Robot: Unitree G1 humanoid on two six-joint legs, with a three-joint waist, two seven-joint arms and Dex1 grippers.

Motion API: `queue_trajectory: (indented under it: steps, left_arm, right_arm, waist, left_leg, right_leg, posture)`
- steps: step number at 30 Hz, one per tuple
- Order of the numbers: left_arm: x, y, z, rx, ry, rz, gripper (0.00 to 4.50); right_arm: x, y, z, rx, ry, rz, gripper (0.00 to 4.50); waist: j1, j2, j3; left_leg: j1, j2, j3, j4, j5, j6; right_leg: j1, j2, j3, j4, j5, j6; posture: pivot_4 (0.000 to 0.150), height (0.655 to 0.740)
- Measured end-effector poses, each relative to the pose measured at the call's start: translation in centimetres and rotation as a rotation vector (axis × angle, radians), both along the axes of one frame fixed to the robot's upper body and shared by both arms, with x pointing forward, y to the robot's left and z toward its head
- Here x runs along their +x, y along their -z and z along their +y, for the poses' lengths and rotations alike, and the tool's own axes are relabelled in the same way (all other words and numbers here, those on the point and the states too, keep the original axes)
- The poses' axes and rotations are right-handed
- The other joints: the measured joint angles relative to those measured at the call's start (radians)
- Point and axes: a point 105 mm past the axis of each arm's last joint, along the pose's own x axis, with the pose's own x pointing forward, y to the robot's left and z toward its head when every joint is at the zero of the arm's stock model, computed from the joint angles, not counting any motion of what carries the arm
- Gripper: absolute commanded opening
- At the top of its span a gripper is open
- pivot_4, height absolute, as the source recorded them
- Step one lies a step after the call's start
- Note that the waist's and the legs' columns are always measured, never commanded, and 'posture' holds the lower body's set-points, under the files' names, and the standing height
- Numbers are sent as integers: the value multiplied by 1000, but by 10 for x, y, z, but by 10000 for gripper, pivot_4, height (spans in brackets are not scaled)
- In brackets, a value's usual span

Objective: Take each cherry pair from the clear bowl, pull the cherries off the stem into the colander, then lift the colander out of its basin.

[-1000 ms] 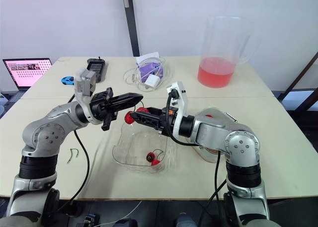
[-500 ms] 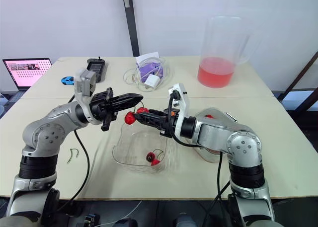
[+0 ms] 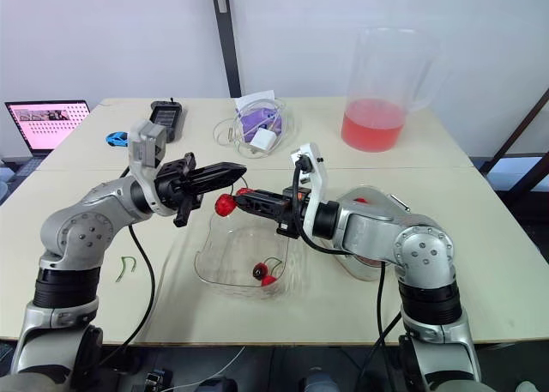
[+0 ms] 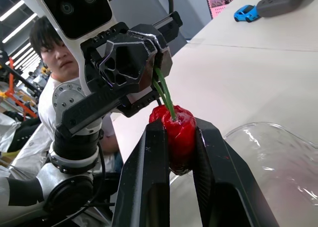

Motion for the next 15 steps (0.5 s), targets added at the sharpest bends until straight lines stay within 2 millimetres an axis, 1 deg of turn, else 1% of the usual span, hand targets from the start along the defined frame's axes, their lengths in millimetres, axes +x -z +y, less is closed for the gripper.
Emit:
queue_trajectory:
  steps: [4,8,10,13,15]
  left_arm:
    - [0,5,-5,22,16,12,0]
    - [0,8,-8,31,25,22,0]
    - [0,7,-7,27,23,17,0]
    - [1,1,-4,12,12,-3,0]
    - [1,1,-4,11,11,-5,0]
  right_arm:
    - [-3,10,-5,-78,-9,4,5741]
    - [-6,16,-7,-109,-18,18,5741]
    - [-8,21,-8,-129,-24,35,5741]
    - [-11,37,-11,-192,-34,83,5741]
    - [-12,38,-12,-203,-38,87,5741]
  waist:
    - [2,0,0]
    - [1,0,0]
    - [1,0,0]
    - [2,0,0]
    - [2,0,0]
  left_leg:
    - [0,0,0,0,0,0]
    - [0,0,0,0,0,0]
    - [0,0,0,0,0,0]
    - [0,0,0,0,0,0]
    - [0,0,0,0,0,0]
  right_leg:
    - [0,0,0,0,0,0]
    - [0,0,0,0,0,0]
    - [0,0,0,-1,0,0]
    - [0,0,0,-1,0,0]
    - [0,0,0,-1,0,0]
  posture:
    - [1500,7332]
    - [1500,7332]
    - [1500,7332]
    - [1500,7332]
    - [1500,7332]
